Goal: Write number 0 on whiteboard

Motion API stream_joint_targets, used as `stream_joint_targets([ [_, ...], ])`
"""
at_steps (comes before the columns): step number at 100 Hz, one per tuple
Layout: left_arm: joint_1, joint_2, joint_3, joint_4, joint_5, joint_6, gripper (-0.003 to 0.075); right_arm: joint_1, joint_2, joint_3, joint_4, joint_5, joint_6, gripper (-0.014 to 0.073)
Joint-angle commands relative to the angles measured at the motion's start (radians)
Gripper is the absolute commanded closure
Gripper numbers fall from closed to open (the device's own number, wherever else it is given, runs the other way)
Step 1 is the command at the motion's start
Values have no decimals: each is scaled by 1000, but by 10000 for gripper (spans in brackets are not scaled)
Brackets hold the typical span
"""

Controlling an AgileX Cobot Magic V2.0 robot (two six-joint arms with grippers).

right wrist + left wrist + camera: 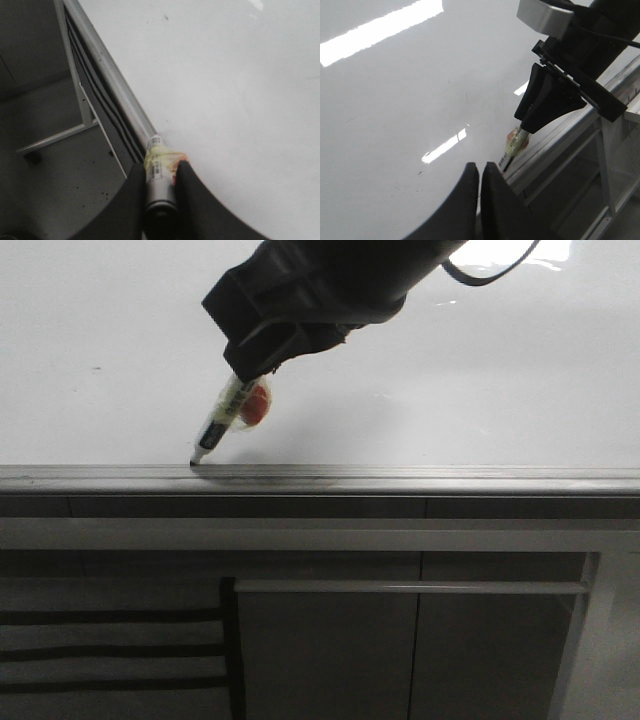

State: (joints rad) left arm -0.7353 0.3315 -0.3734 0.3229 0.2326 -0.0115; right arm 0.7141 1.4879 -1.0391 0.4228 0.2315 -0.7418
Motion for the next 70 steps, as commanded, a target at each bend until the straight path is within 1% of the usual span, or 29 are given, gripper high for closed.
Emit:
stream_joint_targets([
  [1, -11, 7, -27, -2, -71, -11, 740, 2, -31, -29, 2, -108, -9, 663],
  [28, -11, 7, -27, -2, -73, -11, 740, -2, -31, -29, 2, -151, -9, 663],
  [47, -11, 7, -27, -2, -73, -11, 740, -13, -43, -29, 2, -210, -9, 663],
  [70, -11, 7, -27, -2, -73, -11, 740, -66, -102, -29, 2, -192, -9, 663],
])
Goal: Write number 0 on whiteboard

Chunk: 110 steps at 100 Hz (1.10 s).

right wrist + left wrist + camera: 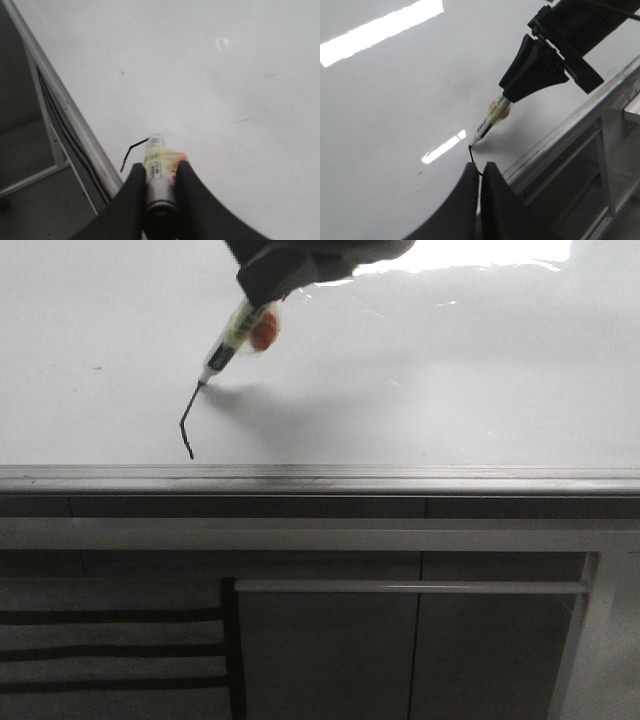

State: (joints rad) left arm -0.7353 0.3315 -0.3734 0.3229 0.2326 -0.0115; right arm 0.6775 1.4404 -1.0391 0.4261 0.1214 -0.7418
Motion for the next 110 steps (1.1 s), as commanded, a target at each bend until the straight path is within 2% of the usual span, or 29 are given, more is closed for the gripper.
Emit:
stream_joint_targets([
  [1, -11, 7, -27, -2, -73, -11, 740, -33, -56, -29, -2, -79, -9, 663],
  [23, -11, 7, -27, -8, -73, -11, 740, -57, -52, -16, -2, 70, -9, 663],
  [43, -11, 7, -27, -8, -73, -11, 740, -46, -8, 3, -2, 89, -9, 663],
  [73, -11, 7, -27, -8, -73, -11, 740, 17, 34, 1, -2, -6, -9, 663],
  [95, -11, 7, -27, -10, -73, -11, 740, 26, -44, 1, -4, 1, -9, 663],
  [110, -11, 7, -27, -20, -105, -11, 739, 50, -135, 1, -5, 93, -9, 663],
])
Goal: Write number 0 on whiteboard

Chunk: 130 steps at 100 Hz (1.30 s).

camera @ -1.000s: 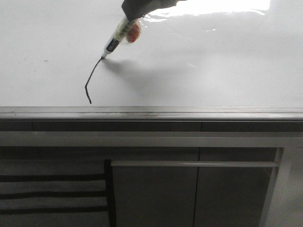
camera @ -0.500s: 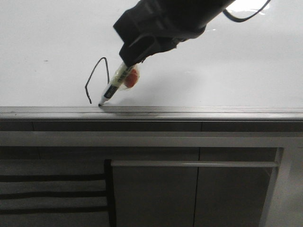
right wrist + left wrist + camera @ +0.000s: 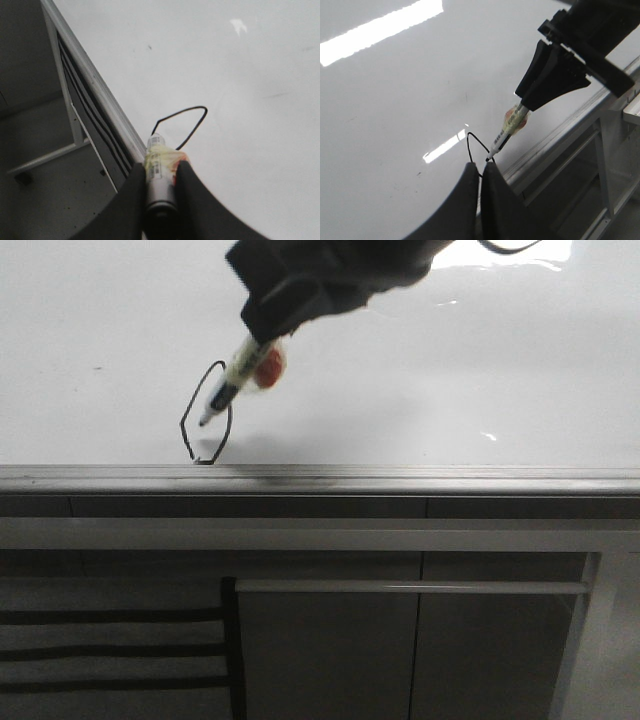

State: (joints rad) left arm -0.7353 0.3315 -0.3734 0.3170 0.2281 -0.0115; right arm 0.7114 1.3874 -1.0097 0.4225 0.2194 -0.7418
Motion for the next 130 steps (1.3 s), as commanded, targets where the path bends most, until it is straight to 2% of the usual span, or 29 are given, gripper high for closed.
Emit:
stream_joint_targets([
  [1, -11, 7, -27, -15, -103, -11, 739, 21, -90, -28, -1, 8, -9, 663],
  [9, -11, 7, -27, -29, -105, -11, 730, 36, -129, -28, -1, 83, -9, 663],
  [15, -11, 11, -27, -60, -105, -11, 680, 51, -150, -28, -1, 139, -9, 663],
  [22, -13, 31, -27, -83, -105, -7, 552, 65, -161, -28, -1, 205, -9, 663],
  [24, -18, 38, -27, -83, -105, -5, 484, 68, -161, -28, -1, 228, -9, 663],
  [32, -43, 79, -27, -83, -105, -2, 307, 85, -161, -28, -3, 274, -9, 663],
  [35, -57, 99, -27, -83, -105, -2, 260, 92, -161, -28, -3, 284, -9, 663],
  [39, -80, 138, -27, -83, -105, 0, 241, 104, -161, -28, -3, 292, -9, 663],
  [52, -163, 255, -27, -56, -149, 0, 272, 144, -161, -35, -3, 300, -9, 663],
  [65, -224, 364, -27, -20, -255, 0, 336, 163, -161, -59, -3, 330, -9, 663],
  [77, -228, 452, -33, -20, -328, 0, 387, 163, -161, -87, -3, 334, -9, 663],
  [108, -226, 567, -39, 0, -433, 0, 398, 163, -162, -132, -3, 388, -9, 663],
  [125, -226, 567, -39, 0, -436, 0, 517, 163, -162, -132, -3, 392, -9, 663],
  [130, -226, 567, -39, 0, -434, 0, 589, 163, -162, -132, -3, 392, -9, 663],
])
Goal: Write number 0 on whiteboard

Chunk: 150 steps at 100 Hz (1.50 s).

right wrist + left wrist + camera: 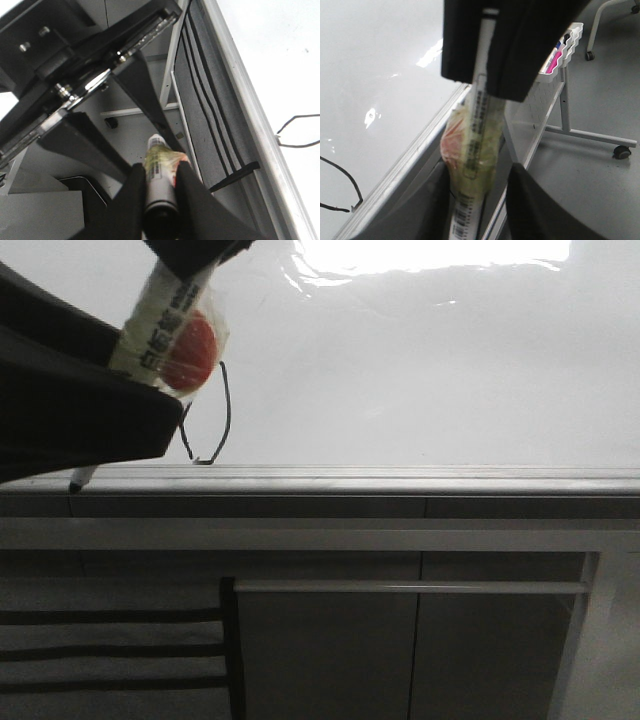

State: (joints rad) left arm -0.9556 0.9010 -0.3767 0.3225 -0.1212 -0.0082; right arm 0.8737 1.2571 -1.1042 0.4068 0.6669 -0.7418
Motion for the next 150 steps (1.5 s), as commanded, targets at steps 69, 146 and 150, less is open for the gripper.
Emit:
stream_joint_targets([
  [69, -6, -2, -36, -2, -78, -2, 740, 1, -32, -38, 9, -60, -6, 630],
  [146, 490, 115, -36, -479, -72, -2, 740, -1, -235, -43, -51, -435, -6, -15],
  [150, 497, 143, -36, -477, -72, -2, 740, -1, -237, -43, -51, -435, -6, -15],
])
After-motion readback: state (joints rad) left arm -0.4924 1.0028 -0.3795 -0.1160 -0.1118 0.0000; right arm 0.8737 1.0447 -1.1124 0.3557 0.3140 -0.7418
